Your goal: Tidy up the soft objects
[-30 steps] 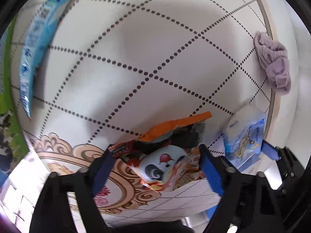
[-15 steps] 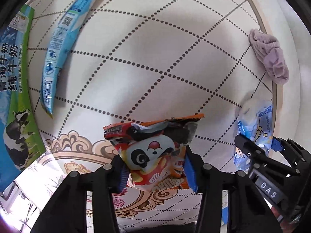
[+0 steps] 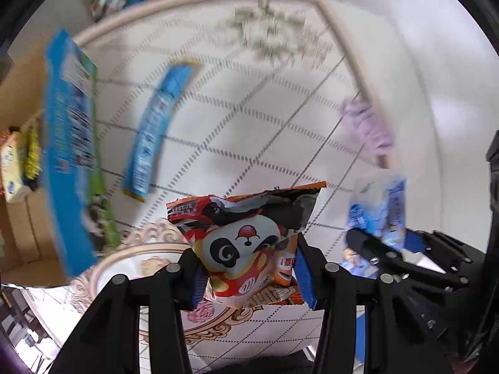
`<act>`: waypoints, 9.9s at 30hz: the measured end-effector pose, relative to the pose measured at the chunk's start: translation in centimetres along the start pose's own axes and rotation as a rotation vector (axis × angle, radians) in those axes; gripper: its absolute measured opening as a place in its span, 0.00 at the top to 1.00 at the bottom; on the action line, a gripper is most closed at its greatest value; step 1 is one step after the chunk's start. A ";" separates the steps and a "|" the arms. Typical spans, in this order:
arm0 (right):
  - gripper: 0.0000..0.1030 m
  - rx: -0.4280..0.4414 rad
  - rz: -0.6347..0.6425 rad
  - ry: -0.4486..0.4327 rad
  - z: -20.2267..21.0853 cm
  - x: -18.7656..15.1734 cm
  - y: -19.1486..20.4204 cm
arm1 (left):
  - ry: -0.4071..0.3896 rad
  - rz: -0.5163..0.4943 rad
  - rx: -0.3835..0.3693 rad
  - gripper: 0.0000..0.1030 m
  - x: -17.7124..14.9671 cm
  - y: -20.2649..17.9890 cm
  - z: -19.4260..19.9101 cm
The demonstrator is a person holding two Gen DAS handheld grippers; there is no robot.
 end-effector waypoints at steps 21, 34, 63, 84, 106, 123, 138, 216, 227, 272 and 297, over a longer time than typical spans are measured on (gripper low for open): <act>0.52 0.288 0.220 -0.067 4.8 -0.9 31.7 | -0.204 0.217 0.148 0.57 3.2 28.9 17.7; 0.52 0.242 0.220 0.088 -8.1 -4.1 43.3 | 0.085 0.301 0.165 0.57 0.6 41.0 8.6; 0.00 0.045 0.368 -0.036 -6.0 -5.3 41.3 | -0.168 0.299 0.239 0.02 -1.7 38.3 15.6; 0.00 0.102 0.039 -0.221 3.1 -0.7 25.8 | -0.304 0.368 0.256 0.01 0.8 28.5 16.6; 0.79 -0.032 -0.085 0.111 -16.1 6.7 18.4 | -0.196 0.319 0.410 0.01 6.6 24.5 8.5; 0.86 0.028 -0.265 -0.137 -0.2 2.7 -4.6 | -0.057 0.073 0.080 0.02 11.6 -1.0 -0.2; 0.86 -0.133 -0.497 -0.117 -2.8 2.0 -23.5 | 0.228 0.214 -0.089 0.26 14.0 -13.6 -16.9; 0.46 0.007 0.281 -0.009 -4.6 1.4 32.3 | 0.007 0.324 0.112 0.59 2.4 29.8 5.5; 0.40 -0.013 0.287 -0.089 -0.3 -0.1 31.4 | -0.193 0.254 0.235 0.59 1.3 29.5 13.8; 0.00 0.045 0.349 -0.558 24.5 -12.1 31.2 | -0.608 0.238 0.353 0.01 -8.9 21.6 35.4; 0.00 0.031 0.326 -0.650 31.6 -15.0 29.8 | -0.672 0.223 0.354 0.01 -11.7 19.2 39.2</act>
Point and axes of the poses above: each gripper's, at about its wrist camera, not at the fingertips, and z roughly against the way its jaws point, y to its left, x to its top, the point moved 3 cm from there along -z, roughly the way its jaws point, and after that the axes turned 10 degrees about -y, right-handed, at the moved point
